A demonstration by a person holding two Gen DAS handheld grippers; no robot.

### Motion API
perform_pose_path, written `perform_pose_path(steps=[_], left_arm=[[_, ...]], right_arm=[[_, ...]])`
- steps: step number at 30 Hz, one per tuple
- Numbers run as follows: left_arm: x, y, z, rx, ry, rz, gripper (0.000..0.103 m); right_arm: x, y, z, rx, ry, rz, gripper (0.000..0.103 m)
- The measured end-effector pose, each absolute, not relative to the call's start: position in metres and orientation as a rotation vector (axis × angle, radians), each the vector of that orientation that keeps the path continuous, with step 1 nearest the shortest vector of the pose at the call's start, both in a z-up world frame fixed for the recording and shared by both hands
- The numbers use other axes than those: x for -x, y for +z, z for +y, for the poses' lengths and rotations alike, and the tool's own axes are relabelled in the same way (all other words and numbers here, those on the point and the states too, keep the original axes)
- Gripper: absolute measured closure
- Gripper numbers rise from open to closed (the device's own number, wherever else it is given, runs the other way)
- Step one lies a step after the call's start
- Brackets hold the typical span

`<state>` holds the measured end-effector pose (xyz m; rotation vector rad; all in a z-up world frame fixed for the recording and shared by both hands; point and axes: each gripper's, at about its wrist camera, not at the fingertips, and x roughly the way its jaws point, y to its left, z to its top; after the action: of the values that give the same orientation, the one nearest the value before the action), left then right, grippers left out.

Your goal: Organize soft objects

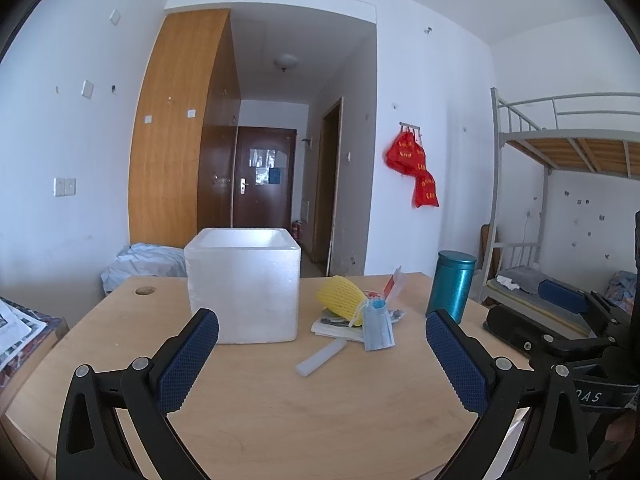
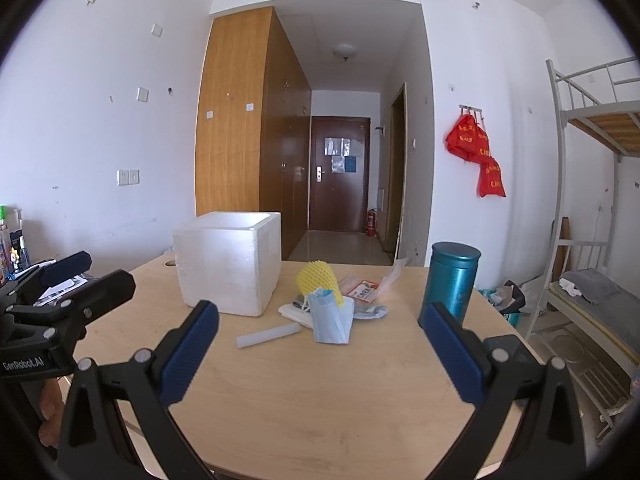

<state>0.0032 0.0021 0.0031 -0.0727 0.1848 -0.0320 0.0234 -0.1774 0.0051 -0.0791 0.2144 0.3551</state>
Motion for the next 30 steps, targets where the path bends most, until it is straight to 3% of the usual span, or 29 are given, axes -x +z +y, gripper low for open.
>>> perform_pose_path(steps=[30], left_arm=[[-0.0035, 0.0038, 0.0024, 0.063, -0.027, 0.202, 0.0]], right_arm=[[-0.0241, 0.0022, -0.1776, 0.08, 0.351, 0.219, 0.0]])
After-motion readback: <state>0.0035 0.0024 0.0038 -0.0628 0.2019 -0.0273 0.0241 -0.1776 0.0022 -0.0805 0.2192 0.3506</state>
